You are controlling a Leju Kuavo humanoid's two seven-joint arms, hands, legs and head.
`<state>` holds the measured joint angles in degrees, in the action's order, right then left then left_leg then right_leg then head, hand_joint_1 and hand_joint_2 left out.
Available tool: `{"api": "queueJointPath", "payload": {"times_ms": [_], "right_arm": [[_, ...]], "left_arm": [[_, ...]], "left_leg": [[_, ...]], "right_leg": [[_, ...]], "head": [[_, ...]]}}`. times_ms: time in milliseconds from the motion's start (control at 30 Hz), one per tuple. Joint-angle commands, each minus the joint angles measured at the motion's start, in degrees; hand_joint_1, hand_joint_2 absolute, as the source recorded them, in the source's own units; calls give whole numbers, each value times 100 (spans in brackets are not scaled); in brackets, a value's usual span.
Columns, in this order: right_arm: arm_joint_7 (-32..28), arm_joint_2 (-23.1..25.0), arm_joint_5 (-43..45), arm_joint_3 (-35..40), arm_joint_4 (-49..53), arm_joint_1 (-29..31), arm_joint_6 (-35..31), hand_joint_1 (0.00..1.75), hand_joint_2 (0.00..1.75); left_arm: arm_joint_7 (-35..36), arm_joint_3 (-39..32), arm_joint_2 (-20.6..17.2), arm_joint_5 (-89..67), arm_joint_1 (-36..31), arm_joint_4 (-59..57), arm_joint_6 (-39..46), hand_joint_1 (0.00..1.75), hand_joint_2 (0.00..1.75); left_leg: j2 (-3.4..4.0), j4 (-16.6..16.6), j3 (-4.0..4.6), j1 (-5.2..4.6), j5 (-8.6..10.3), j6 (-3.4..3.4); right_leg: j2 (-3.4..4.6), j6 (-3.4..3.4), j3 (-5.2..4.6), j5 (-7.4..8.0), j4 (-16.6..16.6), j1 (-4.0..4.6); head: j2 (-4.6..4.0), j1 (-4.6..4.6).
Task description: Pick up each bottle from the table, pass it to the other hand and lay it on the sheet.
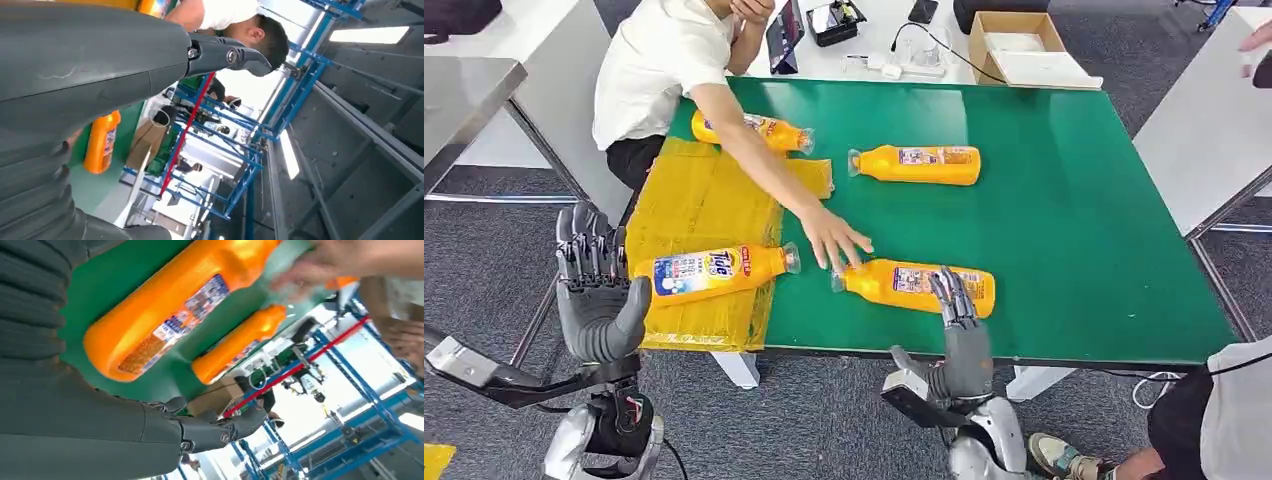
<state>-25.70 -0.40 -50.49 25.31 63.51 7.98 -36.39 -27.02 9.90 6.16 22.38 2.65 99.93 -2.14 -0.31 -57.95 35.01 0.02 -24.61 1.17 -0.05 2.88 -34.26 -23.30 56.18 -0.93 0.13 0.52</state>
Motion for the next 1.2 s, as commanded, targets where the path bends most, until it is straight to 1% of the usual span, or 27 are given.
{"api": "queueJointPath", "payload": {"times_ms": [33, 100, 200, 233, 267, 300, 367, 433, 467, 500, 600, 633, 667, 767, 800, 900, 933, 1000, 1033, 1067, 1167, 1200], "right_arm": [[126, -310, -336, -320, -1102, 994, 212, 0, 175], [189, -286, -387, -324, -1141, 1026, 253, 0, 175], [694, -273, -746, -270, -1398, 1198, 396, 0, 175], [823, -284, -807, -257, -1583, 1334, 529, 0, 175], [924, -298, -831, -265, -1763, 1471, 637, 0, 175], [997, -310, -861, -250, -1979, 1630, 743, 0, 175], [1108, -347, -962, -211, -2435, 1981, 826, 0, 175], [1165, -344, -984, -227, -2740, 2202, 897, 0, 175], [1189, -346, -976, -247, -2772, 2235, 911, 0, 175], [1227, -358, -996, -247, -2799, 2269, 931, 0, 175], [1329, -388, -924, -313, -2897, 2413, 1184, 0, 175], [1336, -374, -854, -359, -2961, 2471, 1298, 0, 175], [1253, -339, -747, -409, -3022, 2508, 1395, 0, 175], [1199, -238, -645, -415, -3185, 2532, 1576, 0, 175], [1217, -230, -673, -382, -3226, 2535, 1580, 0, 175], [1467, -200, -813, -251, -3461, 2621, 1734, 0, 175], [1467, -200, -813, -251, -3461, 2621, 1734, 0, 175], [1603, -191, -795, -218, -3553, 2698, 2025, 0, 175], [1752, -197, -773, -156, -3634, 2776, 2378, 0, 175], [1849, -200, -763, -104, -3679, 2846, 2581, 0, 175], [1925, -166, -714, -115, -3723, 2892, 2703, 0, 175], [1927, -164, -719, -90, -3756, 2908, 2747, 0, 175]], "left_arm": [[-26, -148, 64, -28, -29, -140, -153, 0, 175], [-22, -132, 65, -30, 12, -133, -185, 0, 175], [49, -87, 65, -42, 156, -86, -312, 0, 175], [80, -60, 76, -47, 172, -97, -348, 0, 175], [107, -32, 75, -49, 162, -125, -370, 0, 175], [164, 0, 80, -40, 133, -167, -381, 0, 175], [259, 44, 89, 13, 16, -301, -380, 0, 175], [305, 87, 78, 41, -47, -382, -391, 0, 175], [329, 107, 68, 46, -40, -385, -403, 0, 175], [346, 127, 55, 47, -24, -386, -419, 0, 175], [421, 197, 0, 28, -39, -439, -464, 0, 175], [457, 220, -13, 20, -70, -471, -472, 0, 175], [468, 232, -15, 21, -95, -495, -483, 0, 175], [514, 302, -36, 9, -163, -552, -504, 0, 175], [528, 316, -39, 2, -168, -558, -503, 0, 175], [602, 368, -48, -32, -165, -575, -479, 0, 175], [602, 368, -48, -32, -165, -575, -479, 0, 175], [688, 368, -54, -26, -142, -573, -450, 0, 175], [712, 355, -46, -22, -137, -581, -450, 0, 175], [764, 353, -49, -23, -150, -609, -450, 0, 175], [793, 350, -46, -20, -176, -652, -451, 0, 175], [818, 358, -47, -18, -188, -672, -457, 0, 175]], "left_leg": [[9, 2, -17, 0, -2, -1], [10, 4, -21, -5, -2, -2], [10, 6, -23, -7, -3, -3], [11, 5, -17, -8, -2, -1], [20, 5, -45, -2, -16, -9], [13, 3, -17, -9, -3, -1], [14, 2, -22, -8, -4, -2], [11, 1, -22, -8, -2, -2], [6, 2, -11, -12, 3, 1], [11, 1, -20, -8, 0, -2], [2, 3, -13, -10, 2, 1], [4, 0, -22, -8, -3, -2], [3, 4, -13, -12, 2, 1], [9, 5, -47, -3, -11, -10], [-2, 3, -17, -8, 1, -2], [2, 2, -31, -5, -6, -5], [4, 3, -21, -8, -1, -2], [8, 3, -26, -6, -4, -4], [12, 1, -19, -9, -2, -2], [16, 1, -29, -8, -7, -5], [5, 1, -7, -11, 3, 1], [10, 0, -20, -6, -3, -3]], "right_leg": [[7, -7, 16, 1, -4, 0], [9, -8, 19, 1, -5, -3], [8, -4, 21, 2, -7, -3], [9, -1, 15, 3, -5, -5], [17, -14, 39, -7, -6, 2], [11, -1, 12, 3, -2, -5], [10, -3, 18, 2, -2, -4], [8, -4, 19, 3, -2, -4], [4, 2, 7, 6, -1, -8], [8, -3, 16, 5, -3, -3], [0, 0, 10, 4, -2, -6], [1, -5, 20, -1, 0, -4], [1, 0, 10, 3, -2, -9], [5, -16, 43, -8, -4, 2], [-4, -2, 16, 1, -3, -4], [-1, -7, 29, -4, -3, 0], [2, -2, 18, 1, -3, -4], [5, -5, 24, 0, -4, -1], [10, -3, 14, 2, 0, -5], [13, -7, 23, -1, 1, -3], [4, 2, 5, 5, 1, -7], [8, -4, 18, 2, -1, -2]], "head": [[0, -2], [0, -2], [0, -2], [0, -2], [0, 0], [0, 0], [0, 0], [0, 0], [0, 0], [0, 0], [0, -2], [0, -2], [0, -2], [0, -2], [0, 0], [0, 0], [0, 0], [0, -2], [0, 0], [0, 0], [0, 0], [0, 0]]}}
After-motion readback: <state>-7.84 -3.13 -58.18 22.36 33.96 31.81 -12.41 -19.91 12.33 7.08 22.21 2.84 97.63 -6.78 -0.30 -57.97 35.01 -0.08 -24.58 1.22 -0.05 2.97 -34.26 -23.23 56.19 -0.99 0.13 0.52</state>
